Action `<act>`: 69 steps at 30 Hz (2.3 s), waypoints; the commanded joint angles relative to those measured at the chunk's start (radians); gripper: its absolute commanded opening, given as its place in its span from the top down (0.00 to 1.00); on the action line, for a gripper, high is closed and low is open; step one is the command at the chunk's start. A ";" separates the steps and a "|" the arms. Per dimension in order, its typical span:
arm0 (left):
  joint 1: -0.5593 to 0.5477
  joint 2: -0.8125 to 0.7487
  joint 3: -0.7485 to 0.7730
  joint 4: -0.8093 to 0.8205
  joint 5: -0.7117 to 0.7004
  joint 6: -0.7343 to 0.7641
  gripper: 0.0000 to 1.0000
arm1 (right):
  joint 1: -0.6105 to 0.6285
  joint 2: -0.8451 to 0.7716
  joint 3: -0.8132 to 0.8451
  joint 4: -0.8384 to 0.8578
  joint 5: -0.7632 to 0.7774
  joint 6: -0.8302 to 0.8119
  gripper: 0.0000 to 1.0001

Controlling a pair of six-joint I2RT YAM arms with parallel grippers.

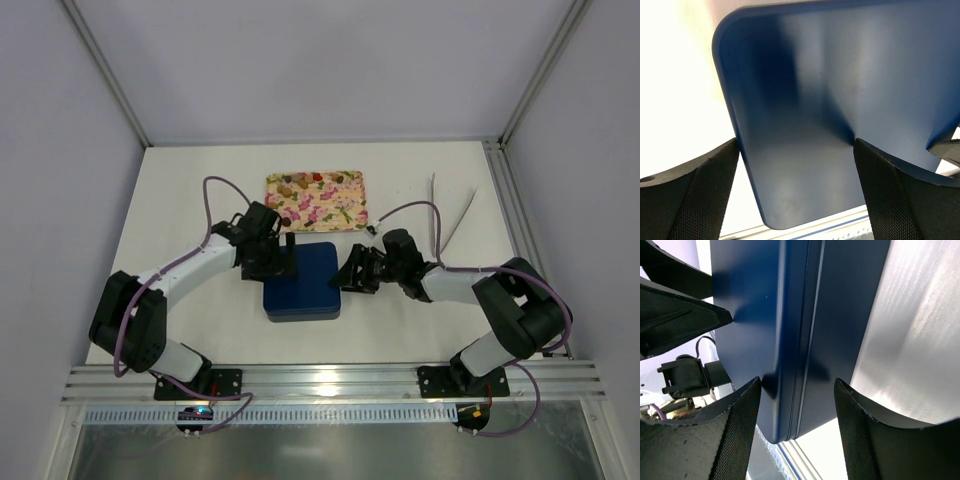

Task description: Pack the chocolate

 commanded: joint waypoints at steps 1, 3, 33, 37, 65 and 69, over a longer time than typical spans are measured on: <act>-0.027 0.026 0.022 -0.101 -0.122 0.040 0.08 | 0.015 -0.007 0.035 -0.026 0.048 -0.022 0.38; -0.037 0.028 0.023 -0.112 -0.142 0.042 0.08 | 0.018 -0.005 0.041 -0.030 0.055 -0.022 0.38; -0.163 0.034 0.125 -0.225 -0.277 0.060 0.07 | 0.095 -0.054 0.185 -0.287 0.203 -0.110 0.39; -0.163 0.030 0.114 -0.219 -0.261 0.061 0.07 | 0.098 -0.065 0.190 -0.306 0.221 -0.113 0.39; 0.130 -0.038 0.057 0.012 0.216 0.054 0.01 | 0.078 -0.076 0.218 -0.327 0.212 -0.122 0.39; 0.145 -0.023 0.046 0.022 0.239 0.054 0.02 | 0.078 -0.073 0.219 -0.324 0.210 -0.122 0.40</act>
